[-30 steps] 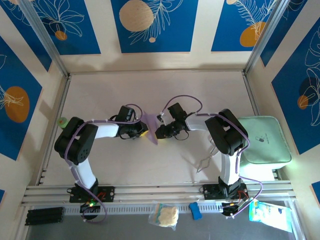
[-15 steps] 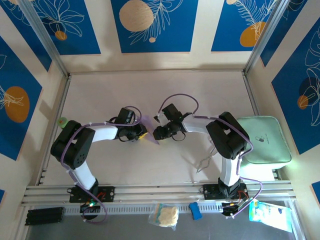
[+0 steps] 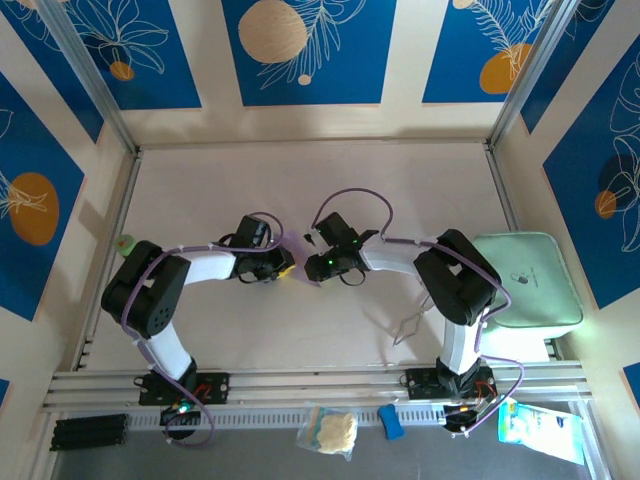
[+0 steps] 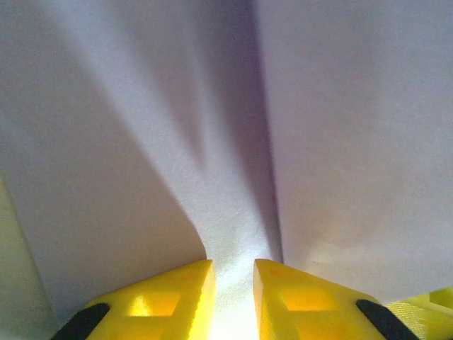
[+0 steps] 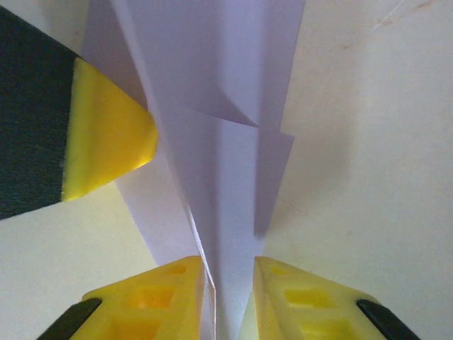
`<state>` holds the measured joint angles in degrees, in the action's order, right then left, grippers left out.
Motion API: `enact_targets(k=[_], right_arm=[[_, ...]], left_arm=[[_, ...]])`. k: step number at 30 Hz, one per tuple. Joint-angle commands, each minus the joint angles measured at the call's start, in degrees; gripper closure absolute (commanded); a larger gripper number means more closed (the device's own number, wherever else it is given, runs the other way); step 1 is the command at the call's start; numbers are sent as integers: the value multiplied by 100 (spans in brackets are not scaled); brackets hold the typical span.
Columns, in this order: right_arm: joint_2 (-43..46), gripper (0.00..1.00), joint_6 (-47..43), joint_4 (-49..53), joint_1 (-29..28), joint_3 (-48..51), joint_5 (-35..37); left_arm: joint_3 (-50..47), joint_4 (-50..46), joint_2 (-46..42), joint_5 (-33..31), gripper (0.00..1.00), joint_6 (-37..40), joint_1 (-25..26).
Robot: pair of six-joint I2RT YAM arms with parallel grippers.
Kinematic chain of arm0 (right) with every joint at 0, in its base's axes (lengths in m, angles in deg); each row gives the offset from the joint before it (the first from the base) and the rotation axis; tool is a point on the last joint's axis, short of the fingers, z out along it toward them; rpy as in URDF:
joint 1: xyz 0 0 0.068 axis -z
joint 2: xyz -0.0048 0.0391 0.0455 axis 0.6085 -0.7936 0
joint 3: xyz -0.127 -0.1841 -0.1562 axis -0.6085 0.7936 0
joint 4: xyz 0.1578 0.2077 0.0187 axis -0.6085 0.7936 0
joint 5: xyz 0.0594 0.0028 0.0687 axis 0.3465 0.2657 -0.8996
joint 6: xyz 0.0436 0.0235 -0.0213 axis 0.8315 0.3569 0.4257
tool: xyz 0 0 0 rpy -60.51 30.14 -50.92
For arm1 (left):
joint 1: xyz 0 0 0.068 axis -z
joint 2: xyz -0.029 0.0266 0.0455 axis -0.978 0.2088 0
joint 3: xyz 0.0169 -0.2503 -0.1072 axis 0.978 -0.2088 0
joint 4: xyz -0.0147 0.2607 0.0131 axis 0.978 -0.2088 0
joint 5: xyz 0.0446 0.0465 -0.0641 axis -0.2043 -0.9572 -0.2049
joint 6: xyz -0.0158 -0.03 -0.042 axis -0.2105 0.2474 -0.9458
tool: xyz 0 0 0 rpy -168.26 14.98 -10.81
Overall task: Fold a paper plane with a square sheet of paper (pick it up from the middle)
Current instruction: Fourth fold the wing at the center of the table.
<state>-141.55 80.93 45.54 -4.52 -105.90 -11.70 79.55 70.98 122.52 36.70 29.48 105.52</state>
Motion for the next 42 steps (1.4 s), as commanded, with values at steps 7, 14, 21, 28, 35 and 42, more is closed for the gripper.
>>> enact_targets(k=[7, 14, 21, 28, 35, 42], right_arm=[[186, 75, -7, 178, -133, 2, 346], [104, 81, -21, 128, -144, -18, 176], [60, 88, -70, 75, -123, -18, -76], [-11, 90, -115, 70, -64, -44, -327], [-100, 93, -137, 34, 61, -79, -849], [-190, 94, -55, -54, 234, -65, -1277]], left_arm=[[-61, -244, 44, -139, 76, -67, 73], [-72, -261, 40, -135, 76, -77, 73], [-72, -269, 14, -130, 76, -76, 73], [-78, -278, -10, -140, 76, -84, 72], [-84, -287, -48, -143, 76, -71, 71], [-87, -302, -81, -145, 76, -77, 73]])
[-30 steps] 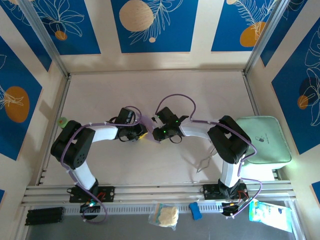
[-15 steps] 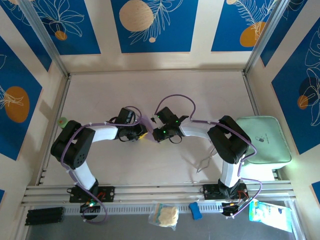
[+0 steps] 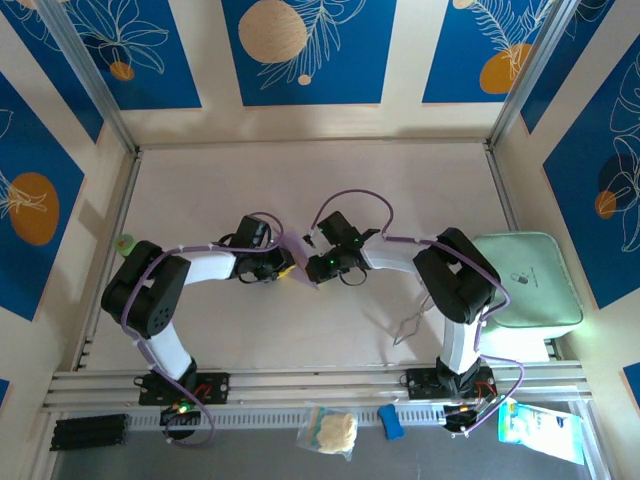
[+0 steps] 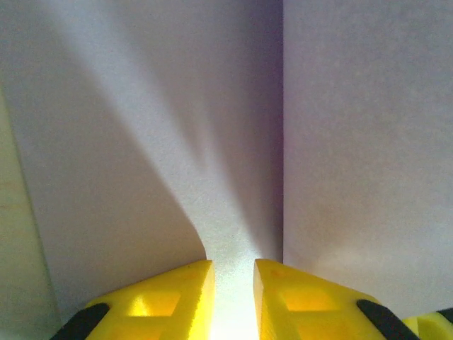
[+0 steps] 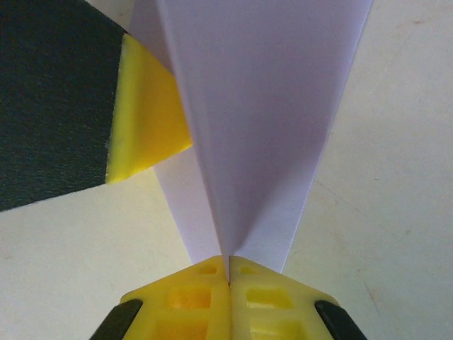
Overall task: Fold a paper plane with a square sheet of paper (pick it up from the middle)
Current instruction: Fourth fold the wing at the center of the table.
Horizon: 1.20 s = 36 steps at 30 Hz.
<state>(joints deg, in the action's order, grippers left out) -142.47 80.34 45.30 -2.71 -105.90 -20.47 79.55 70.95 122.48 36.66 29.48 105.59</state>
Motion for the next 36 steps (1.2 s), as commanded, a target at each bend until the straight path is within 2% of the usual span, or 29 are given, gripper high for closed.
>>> enact_targets(k=[1, 17, 23, 29, 36], right_arm=[[-119, 94, 1, -30, 70, -62, -475], [-436, 94, 118, 48, 298, -191, -1008], [-594, 94, 129, 169, 412, -302, -1279], [-691, 94, 183, 214, 558, -337, -1580], [-801, 93, 279, 174, 723, -351, -1980]], left_arm=[[-87, -302, -75, -137, 76, -78, 65], [18, -320, -479, -179, 76, 118, 67], [-69, 382, -559, 152, 76, 309, 40], [-166, 1203, -292, 580, 81, 259, 40], [-228, 1689, 7, 780, 85, 220, 49]])
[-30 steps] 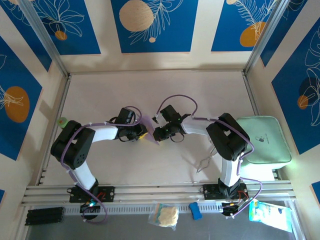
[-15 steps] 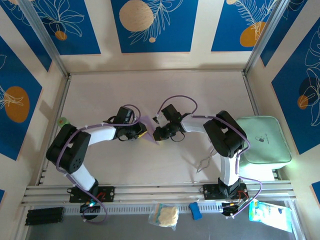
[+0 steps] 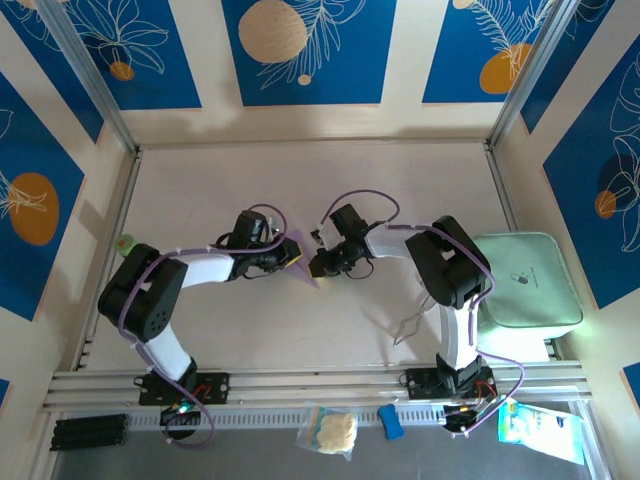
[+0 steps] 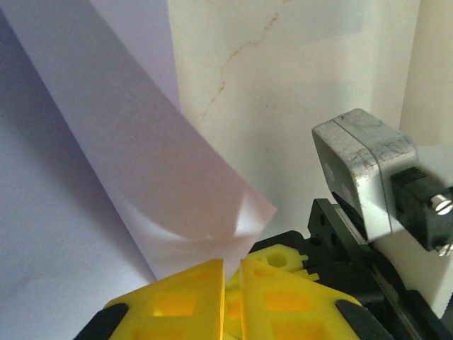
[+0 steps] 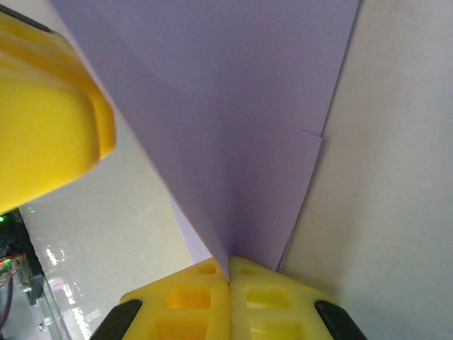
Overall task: Fold a paper plane with a square sheet of paper (pick it up from the middle)
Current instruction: Fourth fold the wing at the center of the table.
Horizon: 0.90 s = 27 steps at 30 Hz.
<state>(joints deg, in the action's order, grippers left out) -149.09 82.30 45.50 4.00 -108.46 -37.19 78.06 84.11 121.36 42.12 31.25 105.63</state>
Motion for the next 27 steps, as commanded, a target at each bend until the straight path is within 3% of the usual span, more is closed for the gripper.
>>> enact_targets(k=[1, 27], right_arm=[[-149, 94, 85, 152, 68, -100, -332], [-292, 87, 198, 142, 227, -61, -536]], left_arm=[[-79, 397, 162, 243, 86, 34, 44], [184, 205, 683, -26, 87, -270, 44]])
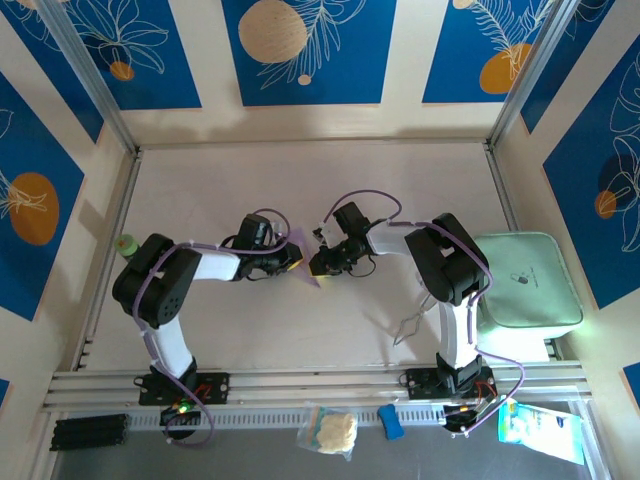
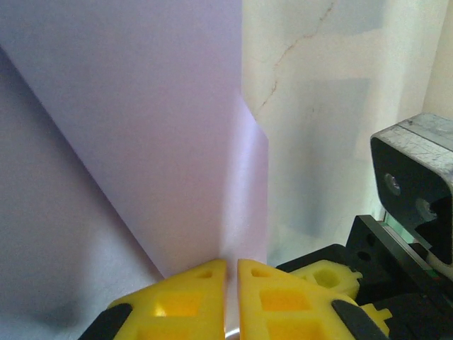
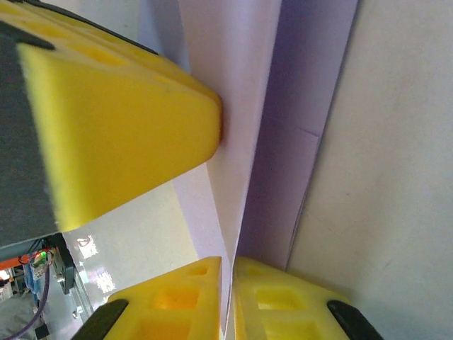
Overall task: Fold a paper plane with a square sheet of paper (pick it up from the middle)
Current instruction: Fourth fold the wing at the center of the table.
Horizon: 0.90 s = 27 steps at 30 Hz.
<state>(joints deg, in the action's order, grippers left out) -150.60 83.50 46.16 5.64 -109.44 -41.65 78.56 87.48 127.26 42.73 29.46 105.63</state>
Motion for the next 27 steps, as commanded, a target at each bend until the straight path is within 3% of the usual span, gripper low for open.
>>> enact_targets(k=[1, 9, 27], right_arm=[[-156, 88, 86, 59, 63, 46, -98], [-322, 94, 325, -105, 207, 130, -505], [-618, 95, 704, -180, 520, 161, -1034]], left_arm=[[134, -120, 93, -85, 87, -91, 44], [101, -106, -60, -73, 85, -35, 44], [-178, 533, -218, 143, 84, 29, 31]])
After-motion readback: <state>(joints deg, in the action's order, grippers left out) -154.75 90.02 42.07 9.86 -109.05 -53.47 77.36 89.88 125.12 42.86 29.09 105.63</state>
